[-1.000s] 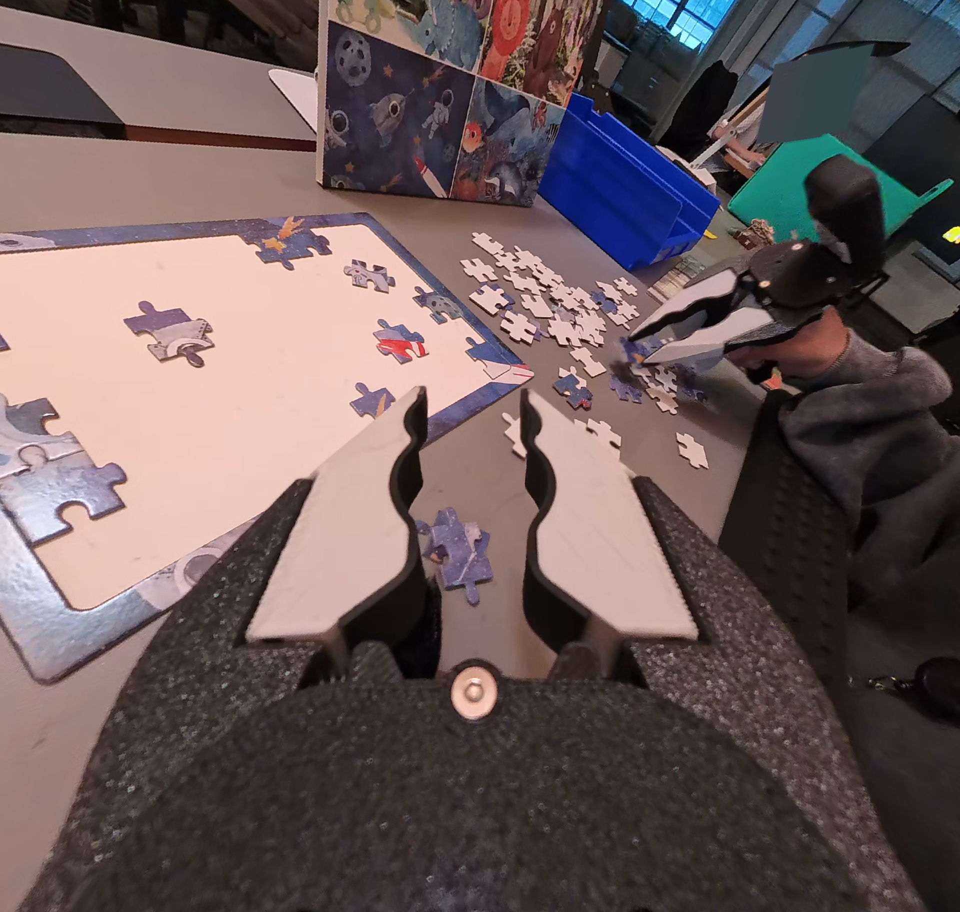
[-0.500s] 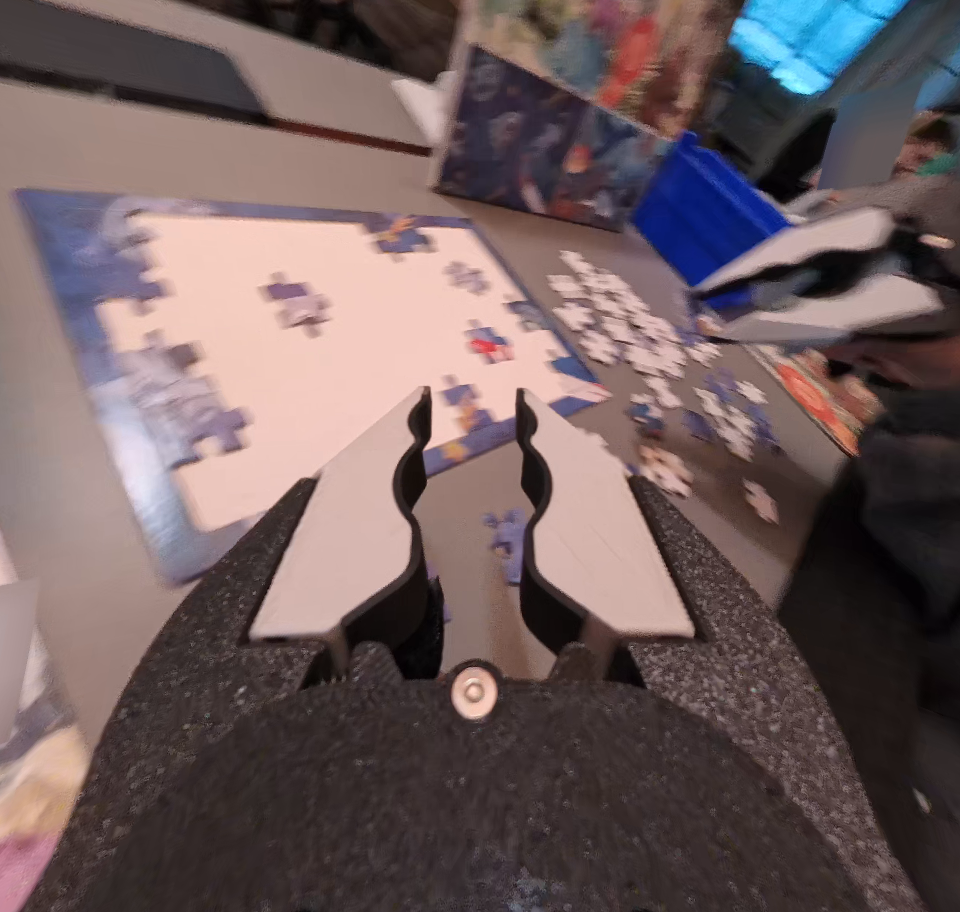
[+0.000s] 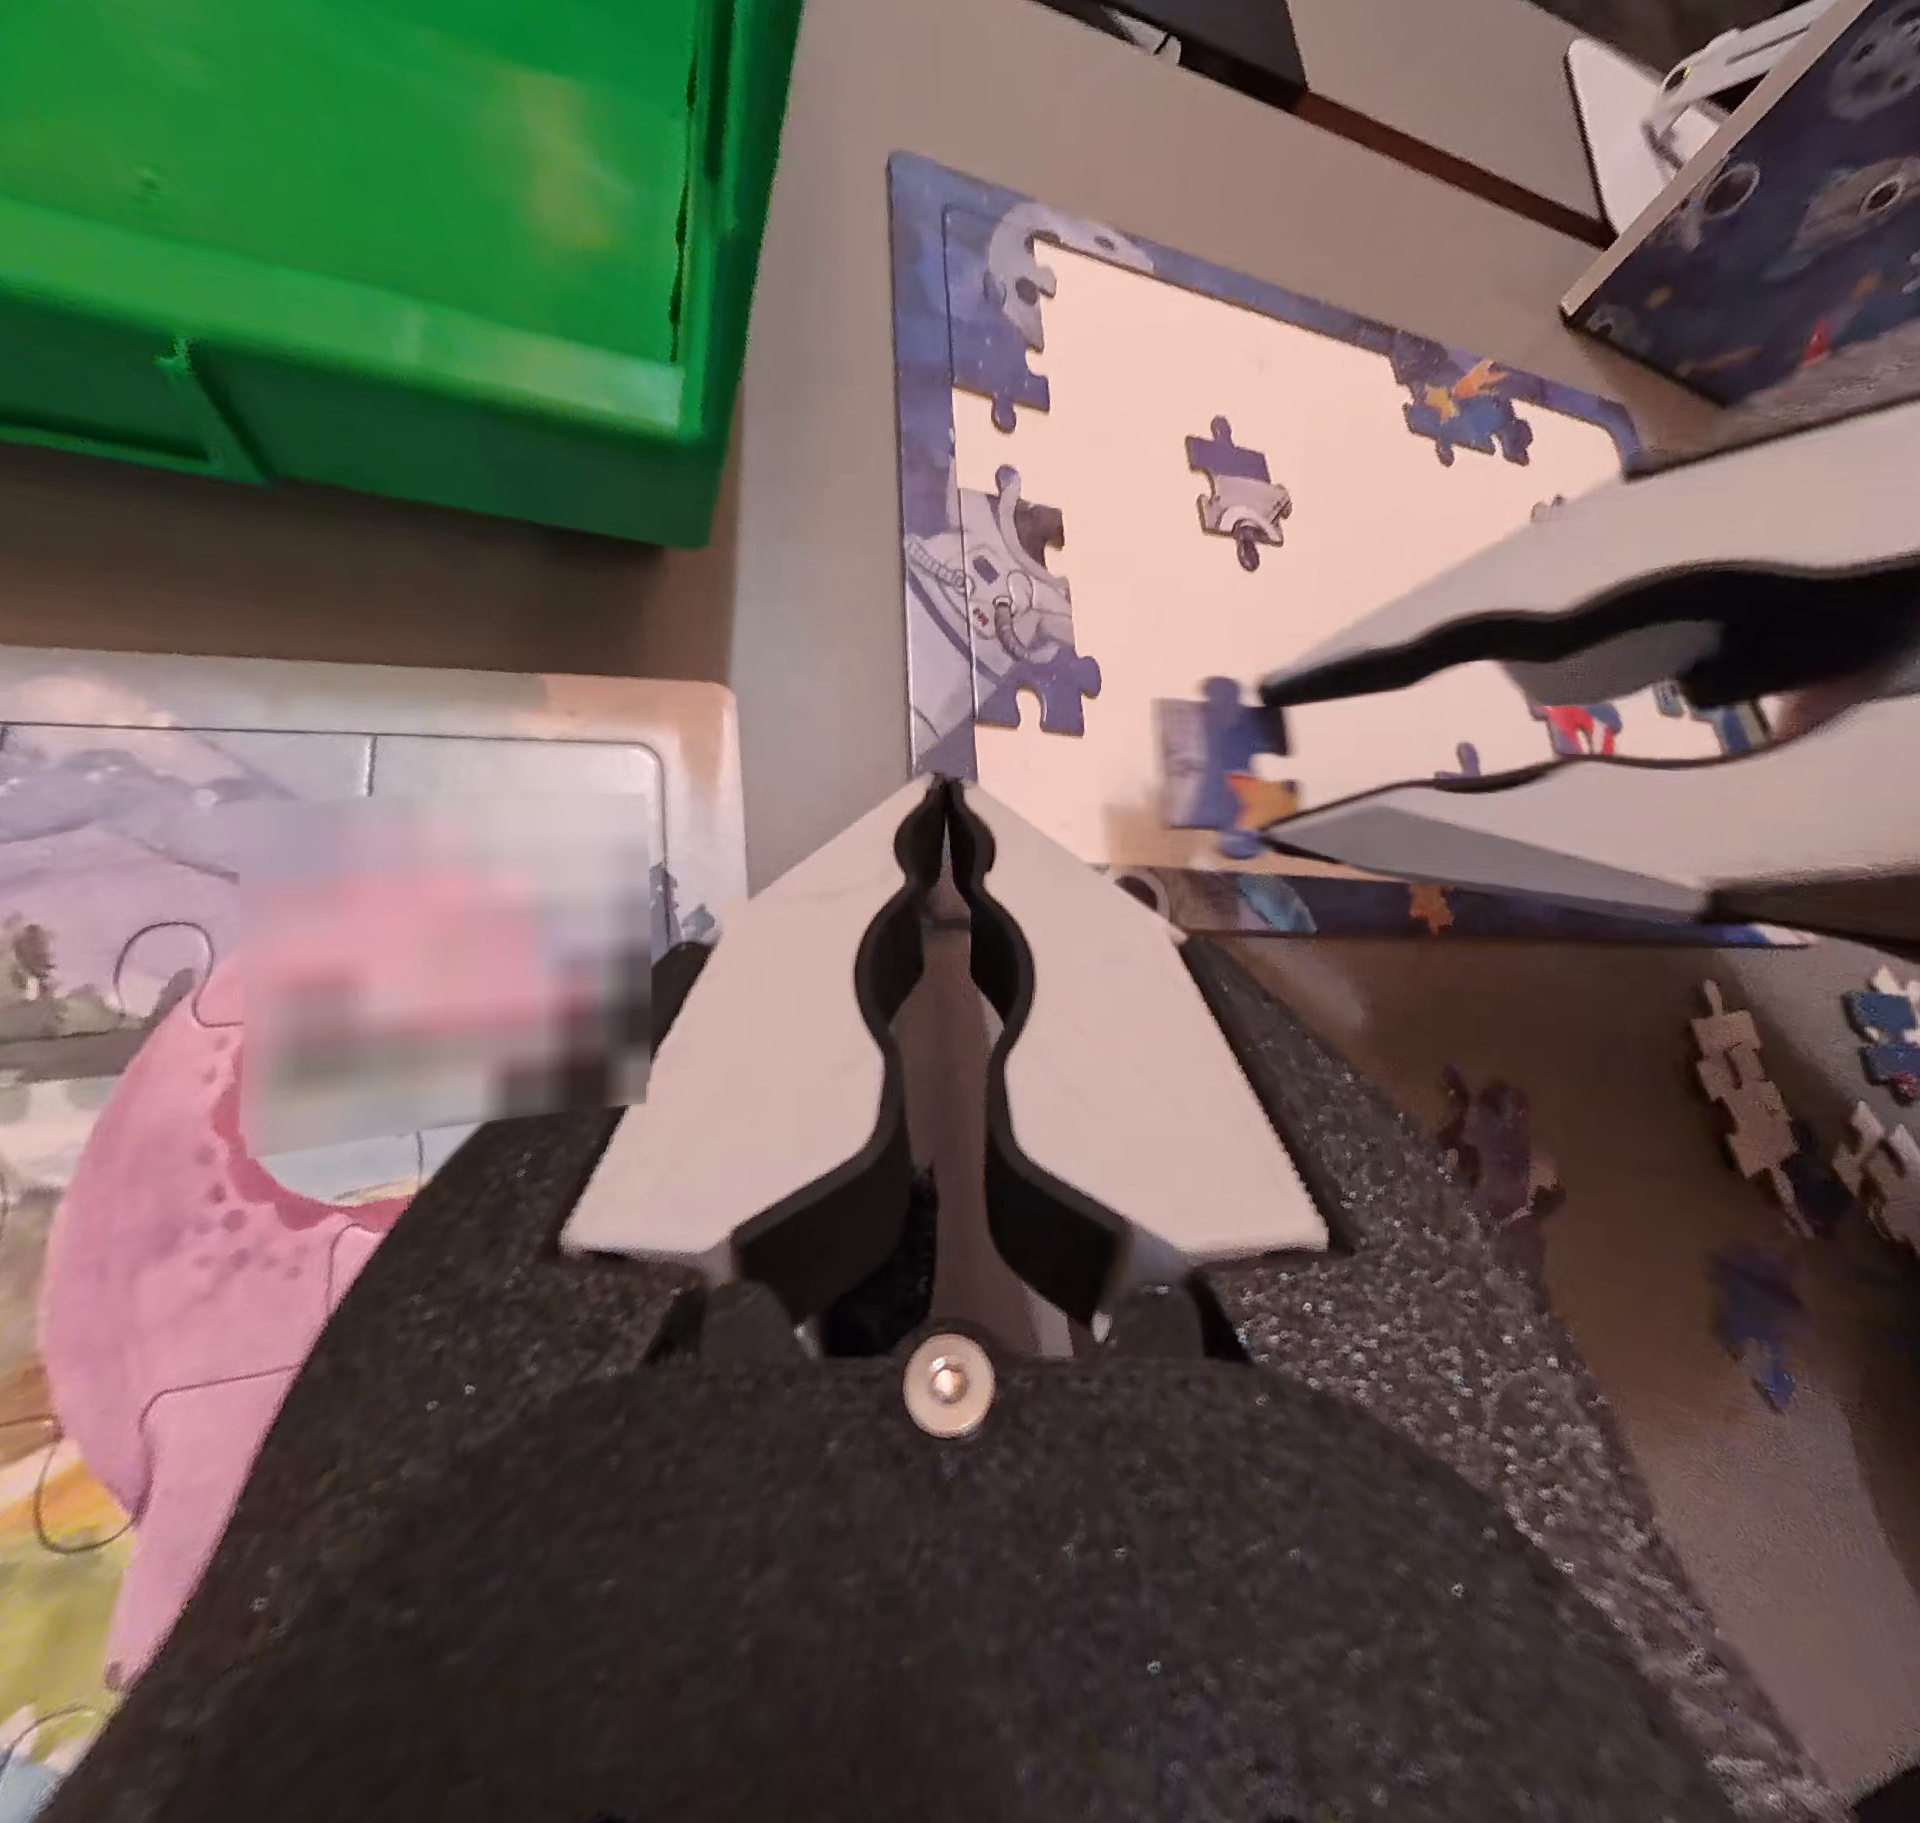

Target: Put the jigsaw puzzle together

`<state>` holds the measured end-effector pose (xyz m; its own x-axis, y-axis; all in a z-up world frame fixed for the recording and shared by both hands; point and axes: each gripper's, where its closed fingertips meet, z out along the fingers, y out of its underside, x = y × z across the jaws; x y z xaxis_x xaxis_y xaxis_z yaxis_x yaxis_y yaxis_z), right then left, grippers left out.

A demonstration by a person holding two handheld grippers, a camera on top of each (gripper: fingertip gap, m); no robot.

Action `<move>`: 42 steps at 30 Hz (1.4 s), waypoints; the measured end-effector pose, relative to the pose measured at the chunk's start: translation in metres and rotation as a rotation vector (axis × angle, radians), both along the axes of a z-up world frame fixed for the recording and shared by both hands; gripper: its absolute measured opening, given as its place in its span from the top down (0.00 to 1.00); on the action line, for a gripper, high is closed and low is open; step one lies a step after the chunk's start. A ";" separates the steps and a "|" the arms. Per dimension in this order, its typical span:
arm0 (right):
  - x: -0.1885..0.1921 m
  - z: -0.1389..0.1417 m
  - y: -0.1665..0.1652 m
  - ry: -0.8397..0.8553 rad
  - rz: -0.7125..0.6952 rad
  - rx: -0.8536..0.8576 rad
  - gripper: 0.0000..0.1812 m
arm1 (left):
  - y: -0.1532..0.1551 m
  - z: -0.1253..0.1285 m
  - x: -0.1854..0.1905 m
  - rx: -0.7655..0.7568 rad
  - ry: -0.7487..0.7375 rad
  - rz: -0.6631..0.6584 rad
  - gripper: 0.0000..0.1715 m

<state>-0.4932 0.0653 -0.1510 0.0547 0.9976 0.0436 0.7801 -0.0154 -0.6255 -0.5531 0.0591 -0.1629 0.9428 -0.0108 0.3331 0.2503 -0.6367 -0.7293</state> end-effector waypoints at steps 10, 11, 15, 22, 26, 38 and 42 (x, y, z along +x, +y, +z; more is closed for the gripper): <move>-0.032 -0.013 -0.002 0.023 0.010 -0.025 0.86 | -0.004 -0.012 0.000 -0.057 0.061 -0.003 1.00; -0.033 -0.012 -0.003 0.022 0.015 -0.024 0.86 | -0.004 -0.012 0.000 -0.056 0.053 -0.003 1.00; -0.033 -0.016 -0.001 -0.003 0.027 0.001 0.86 | -0.004 -0.012 0.000 -0.056 0.046 -0.003 1.00; -0.032 -0.016 0.001 -0.011 0.025 0.008 0.86 | -0.003 -0.012 0.000 -0.054 0.055 -0.003 1.00; -0.029 -0.008 0.001 0.009 0.036 0.029 0.86 | -0.002 -0.006 0.001 -0.020 0.079 -0.010 1.00; -0.008 0.037 -0.022 0.092 0.259 0.402 0.86 | -0.004 0.045 0.037 0.183 -0.363 -0.188 0.84; -0.004 0.044 -0.026 0.127 0.269 0.361 0.86 | -0.011 0.053 0.055 0.182 -0.496 -0.280 0.91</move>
